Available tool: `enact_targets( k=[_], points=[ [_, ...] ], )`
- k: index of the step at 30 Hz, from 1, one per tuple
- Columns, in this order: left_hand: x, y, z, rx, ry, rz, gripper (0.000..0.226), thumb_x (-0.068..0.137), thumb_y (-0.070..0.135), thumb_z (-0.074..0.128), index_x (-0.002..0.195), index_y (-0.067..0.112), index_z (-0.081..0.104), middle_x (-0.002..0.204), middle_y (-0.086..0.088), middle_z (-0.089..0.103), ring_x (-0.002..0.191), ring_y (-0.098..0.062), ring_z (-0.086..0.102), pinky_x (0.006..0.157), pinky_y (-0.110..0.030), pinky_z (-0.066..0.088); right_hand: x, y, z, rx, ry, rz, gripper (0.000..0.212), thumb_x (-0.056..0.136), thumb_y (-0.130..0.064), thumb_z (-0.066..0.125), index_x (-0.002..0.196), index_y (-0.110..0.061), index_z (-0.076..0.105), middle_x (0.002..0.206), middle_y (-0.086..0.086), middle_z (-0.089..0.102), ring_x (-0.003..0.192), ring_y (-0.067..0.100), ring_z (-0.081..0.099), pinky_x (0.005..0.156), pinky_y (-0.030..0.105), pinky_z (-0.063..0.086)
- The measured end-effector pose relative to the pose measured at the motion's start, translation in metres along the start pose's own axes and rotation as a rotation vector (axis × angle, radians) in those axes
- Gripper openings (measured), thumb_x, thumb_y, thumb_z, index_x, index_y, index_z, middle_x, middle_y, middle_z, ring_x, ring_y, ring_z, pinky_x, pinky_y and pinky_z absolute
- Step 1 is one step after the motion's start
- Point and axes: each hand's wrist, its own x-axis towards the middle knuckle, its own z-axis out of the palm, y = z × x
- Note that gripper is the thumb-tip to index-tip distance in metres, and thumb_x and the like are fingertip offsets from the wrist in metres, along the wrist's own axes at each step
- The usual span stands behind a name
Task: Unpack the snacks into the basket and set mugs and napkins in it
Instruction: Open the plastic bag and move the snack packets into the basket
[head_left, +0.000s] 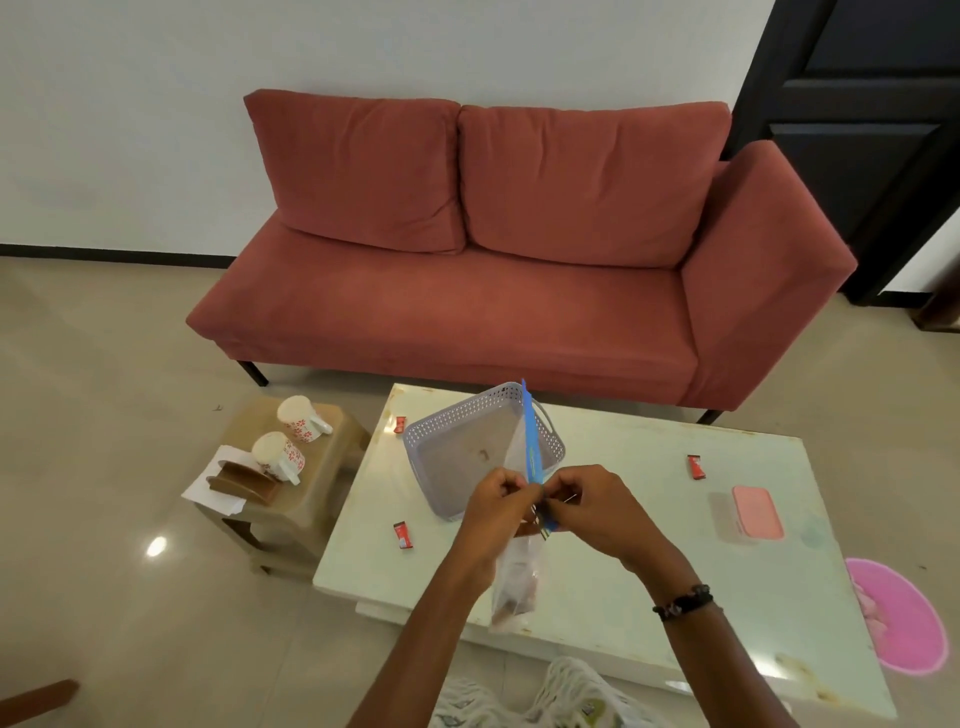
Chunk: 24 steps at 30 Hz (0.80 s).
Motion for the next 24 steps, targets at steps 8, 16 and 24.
enact_targets(
  k=[8,16,24],
  points=[
    [-0.013,-0.007,-0.001,0.315,-0.057,0.03,0.032,0.092,0.03,0.048,0.074,0.006,0.06,0.059,-0.003,0.058,0.046,-0.009,0.056,0.055,-0.02,0.053,-0.005,0.006,0.014,-0.048,0.042,-0.01,0.012,0.075,-0.005,0.066,0.084,-0.012,0.071,0.082,0.003,0.072,0.078,0.02,0.069,0.08,0.038,0.058],
    [-0.018,-0.021,-0.001,0.406,-0.161,0.139,0.029,0.092,0.019,0.042,0.067,0.012,0.055,0.057,-0.001,0.056,0.047,-0.01,0.055,0.054,-0.021,0.049,-0.017,0.016,0.005,0.072,-0.184,0.194,0.014,0.087,-0.015,0.057,0.087,-0.005,0.066,0.079,0.004,0.073,0.074,0.014,0.072,0.08,0.027,0.059],
    [-0.025,-0.029,0.0,0.319,-0.216,-0.029,0.033,0.095,0.023,0.04,0.067,0.013,0.055,0.055,0.0,0.053,0.044,-0.01,0.054,0.049,-0.018,0.046,-0.03,0.029,0.01,0.243,-0.39,0.123,0.025,0.096,-0.019,0.043,0.073,-0.018,0.054,0.065,-0.007,0.05,0.06,0.007,0.04,0.061,0.018,0.036]
  ],
)
